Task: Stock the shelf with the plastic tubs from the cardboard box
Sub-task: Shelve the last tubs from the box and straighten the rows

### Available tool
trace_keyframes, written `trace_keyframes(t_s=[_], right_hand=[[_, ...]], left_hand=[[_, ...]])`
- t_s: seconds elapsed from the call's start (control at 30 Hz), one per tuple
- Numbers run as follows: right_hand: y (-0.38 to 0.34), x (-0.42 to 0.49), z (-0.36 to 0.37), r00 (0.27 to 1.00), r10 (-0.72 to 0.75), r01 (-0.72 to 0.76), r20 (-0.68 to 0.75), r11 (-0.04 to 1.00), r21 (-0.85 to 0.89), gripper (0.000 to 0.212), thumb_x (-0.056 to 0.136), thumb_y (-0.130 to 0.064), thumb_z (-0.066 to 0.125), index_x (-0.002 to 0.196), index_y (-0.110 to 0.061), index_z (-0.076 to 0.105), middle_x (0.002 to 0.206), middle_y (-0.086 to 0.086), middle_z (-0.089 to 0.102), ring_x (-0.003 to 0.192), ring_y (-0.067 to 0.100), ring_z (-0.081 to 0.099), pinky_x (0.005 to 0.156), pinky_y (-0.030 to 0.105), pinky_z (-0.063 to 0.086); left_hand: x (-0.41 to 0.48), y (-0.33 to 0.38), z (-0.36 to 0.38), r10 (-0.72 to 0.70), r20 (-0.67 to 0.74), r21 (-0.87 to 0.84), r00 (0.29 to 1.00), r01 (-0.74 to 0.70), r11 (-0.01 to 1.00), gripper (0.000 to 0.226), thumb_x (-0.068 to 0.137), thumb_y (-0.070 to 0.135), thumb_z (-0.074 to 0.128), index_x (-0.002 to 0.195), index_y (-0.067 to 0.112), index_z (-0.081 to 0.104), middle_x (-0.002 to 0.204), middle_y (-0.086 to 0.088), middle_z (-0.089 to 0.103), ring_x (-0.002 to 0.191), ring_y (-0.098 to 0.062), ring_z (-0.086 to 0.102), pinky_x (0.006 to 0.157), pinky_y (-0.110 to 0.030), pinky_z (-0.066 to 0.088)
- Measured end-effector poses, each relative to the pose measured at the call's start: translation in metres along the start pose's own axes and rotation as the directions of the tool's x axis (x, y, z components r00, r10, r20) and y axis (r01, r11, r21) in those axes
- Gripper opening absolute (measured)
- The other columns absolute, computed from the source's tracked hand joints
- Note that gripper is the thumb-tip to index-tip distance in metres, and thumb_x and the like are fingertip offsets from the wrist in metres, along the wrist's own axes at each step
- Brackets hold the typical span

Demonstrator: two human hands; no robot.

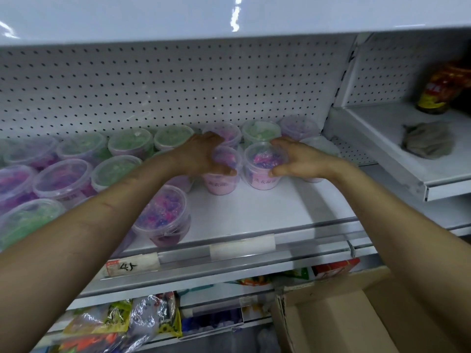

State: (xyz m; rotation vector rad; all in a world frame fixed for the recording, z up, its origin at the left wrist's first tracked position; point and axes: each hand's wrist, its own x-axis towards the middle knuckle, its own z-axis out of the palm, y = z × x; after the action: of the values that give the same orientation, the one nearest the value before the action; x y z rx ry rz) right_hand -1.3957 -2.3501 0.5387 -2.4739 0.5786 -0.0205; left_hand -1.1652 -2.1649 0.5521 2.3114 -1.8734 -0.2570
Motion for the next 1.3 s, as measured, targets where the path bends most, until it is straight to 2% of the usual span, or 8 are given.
trace_keyframes(t_s=[0.13, 0.23, 0.33, 0.6, 0.7, 0.83, 1.07, 1.3], right_hand=[[0.018, -0.019, -0.022, 0.989, 0.068, -0.056, -0.128, 0.994, 0.089, 0.082, 0.091, -0.040, 0.070, 0.162, -0.026, 0.033, 0.158, -0.008, 0.037, 0.140, 0.011, 0.037, 0.113, 0.016, 0.032], [0.051, -0.040, -0.045, 0.974, 0.166, -0.144, -0.154, 0.979, 0.145, 0.068, 0.099, -0.027, 0.067, 0.159, -0.033, 0.037, 0.163, -0.007, 0.033, 0.145, 0.016, 0.036, 0.110, 0.031, 0.035], [0.070, -0.050, -0.056, 0.973, 0.217, -0.208, -0.082, 0.972, 0.106, 0.071, 0.095, -0.026, 0.072, 0.157, -0.037, 0.038, 0.160, -0.007, 0.034, 0.146, 0.014, 0.033, 0.111, 0.032, 0.030], [0.070, -0.040, -0.062, 0.966, 0.235, -0.236, -0.110, 0.972, 0.002, 0.102, 0.070, -0.051, 0.071, 0.161, -0.024, 0.037, 0.160, 0.003, 0.036, 0.144, 0.025, 0.038, 0.117, 0.041, 0.036], [0.071, -0.034, -0.057, 0.969, 0.199, -0.212, -0.146, 0.974, -0.080, 0.093, 0.075, -0.059, 0.080, 0.154, -0.026, 0.046, 0.142, 0.005, 0.043, 0.131, 0.024, 0.042, 0.112, 0.044, 0.040], [0.073, -0.027, -0.046, 0.970, 0.162, -0.180, -0.181, 0.980, -0.089, 0.064, 0.082, -0.054, 0.083, 0.137, -0.034, 0.059, 0.128, 0.005, 0.043, 0.126, 0.022, 0.040, 0.108, 0.037, 0.039], [0.082, -0.025, -0.048, 0.975, 0.135, -0.153, -0.175, 0.984, -0.095, 0.049, 0.077, -0.062, 0.084, 0.117, -0.048, 0.060, 0.122, 0.003, 0.043, 0.123, 0.021, 0.041, 0.104, 0.035, 0.041], [0.078, -0.025, -0.053, 0.978, 0.152, -0.167, -0.142, 0.981, -0.101, 0.075, 0.072, -0.067, 0.080, 0.136, -0.036, 0.058, 0.129, 0.000, 0.040, 0.129, 0.020, 0.038, 0.109, 0.036, 0.037]], left_hand=[[0.015, 0.021, 0.002, 0.042, -0.036, 0.015, 0.998, -0.042, 0.999, 0.108, 0.078, 0.083, 0.056, 0.160, 0.018, 0.030, 0.166, -0.005, 0.032, 0.148, -0.029, 0.036, 0.120, -0.041, 0.031], [0.024, 0.028, 0.011, 0.049, -0.037, 0.000, 0.998, -0.049, 0.999, 0.093, 0.084, 0.076, 0.058, 0.156, 0.021, 0.038, 0.162, -0.002, 0.039, 0.145, -0.027, 0.040, 0.117, -0.039, 0.033], [0.036, 0.031, 0.022, 0.103, -0.037, -0.041, 0.994, -0.104, 0.994, 0.078, 0.086, 0.075, 0.060, 0.142, 0.021, 0.052, 0.142, -0.002, 0.058, 0.129, -0.025, 0.054, 0.109, -0.037, 0.040], [0.052, 0.030, 0.033, 0.158, -0.063, -0.034, 0.985, -0.160, 0.987, 0.084, 0.085, 0.077, 0.059, 0.145, 0.018, 0.050, 0.144, -0.003, 0.058, 0.131, -0.025, 0.052, 0.117, -0.044, 0.032], [0.052, 0.032, 0.034, 0.149, -0.067, 0.004, 0.987, -0.149, 0.989, 0.094, 0.076, 0.086, 0.047, 0.141, 0.018, 0.053, 0.140, -0.002, 0.058, 0.131, -0.024, 0.050, 0.115, -0.037, 0.029], [0.062, 0.018, 0.048, 0.154, -0.077, 0.070, 0.985, -0.148, 0.986, 0.110, 0.070, 0.104, 0.023, 0.131, 0.020, 0.057, 0.130, 0.002, 0.061, 0.126, -0.022, 0.053, 0.118, -0.048, 0.029], [0.076, 0.003, 0.063, 0.191, -0.086, 0.116, 0.978, -0.180, 0.977, 0.095, 0.079, 0.099, 0.032, 0.141, 0.030, 0.052, 0.137, 0.011, 0.057, 0.133, -0.014, 0.049, 0.120, -0.048, 0.028], [0.074, 0.005, 0.059, 0.191, -0.114, 0.079, 0.975, -0.183, 0.980, 0.096, 0.076, 0.100, 0.036, 0.138, 0.030, 0.055, 0.135, 0.011, 0.060, 0.131, -0.014, 0.050, 0.119, -0.048, 0.028]])
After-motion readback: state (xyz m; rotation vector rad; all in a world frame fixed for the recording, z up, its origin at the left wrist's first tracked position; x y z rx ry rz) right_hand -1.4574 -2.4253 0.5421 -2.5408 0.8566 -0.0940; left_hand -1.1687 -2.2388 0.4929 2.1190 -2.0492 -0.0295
